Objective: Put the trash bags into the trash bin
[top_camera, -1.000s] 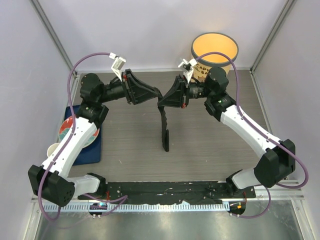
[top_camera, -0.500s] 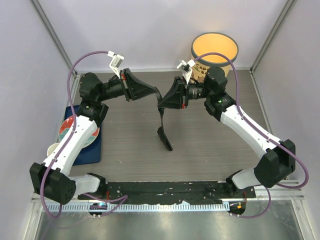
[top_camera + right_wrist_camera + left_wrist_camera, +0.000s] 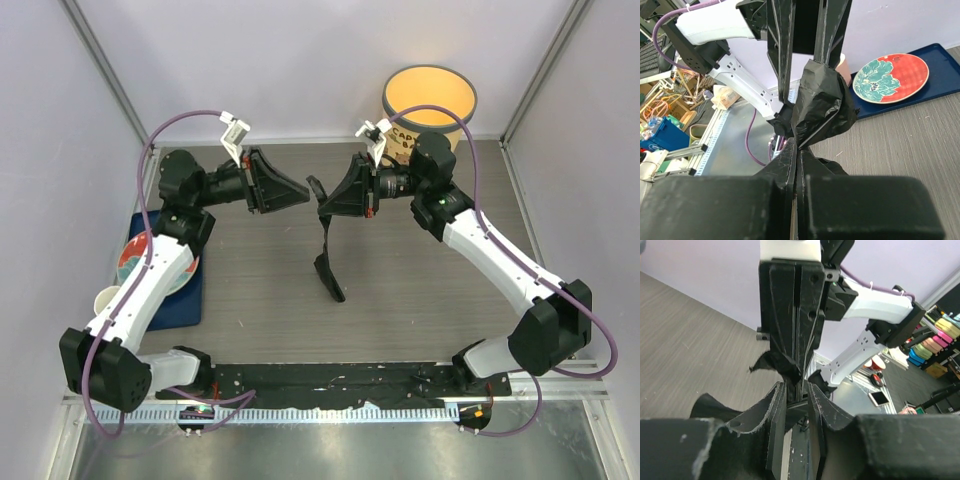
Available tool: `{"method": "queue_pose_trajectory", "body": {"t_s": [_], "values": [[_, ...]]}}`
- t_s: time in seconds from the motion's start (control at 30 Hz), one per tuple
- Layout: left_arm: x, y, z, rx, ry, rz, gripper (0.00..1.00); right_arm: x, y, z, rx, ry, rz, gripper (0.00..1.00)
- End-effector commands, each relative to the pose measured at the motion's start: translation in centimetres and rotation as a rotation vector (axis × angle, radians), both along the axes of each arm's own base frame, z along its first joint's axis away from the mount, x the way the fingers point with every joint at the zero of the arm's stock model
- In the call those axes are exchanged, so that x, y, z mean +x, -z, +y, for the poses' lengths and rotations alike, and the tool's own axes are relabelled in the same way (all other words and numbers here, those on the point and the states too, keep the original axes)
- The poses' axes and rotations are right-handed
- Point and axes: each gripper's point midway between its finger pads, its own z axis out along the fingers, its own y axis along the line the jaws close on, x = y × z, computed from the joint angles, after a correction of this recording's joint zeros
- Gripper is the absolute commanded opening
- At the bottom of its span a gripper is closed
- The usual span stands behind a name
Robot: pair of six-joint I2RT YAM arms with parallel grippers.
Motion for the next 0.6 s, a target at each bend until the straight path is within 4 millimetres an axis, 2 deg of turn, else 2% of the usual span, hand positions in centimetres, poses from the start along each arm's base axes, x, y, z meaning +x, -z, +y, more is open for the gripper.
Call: {"method": "queue_pose_trajectory", "body": {"t_s": [0.0, 0.57], "values": [[-2.1, -0.1, 0.3, 0.005, 0.054, -0.099, 0.28, -1.3, -3.4, -0.8, 0.052, -0.007, -0.095, 0.01], [-1.5, -0.5, -2.2, -0.006, 0.062, -0.141, 0.24, -2.2, -3.4, -0.7, 0.053, -0.045, -0.094, 0.08]]}}
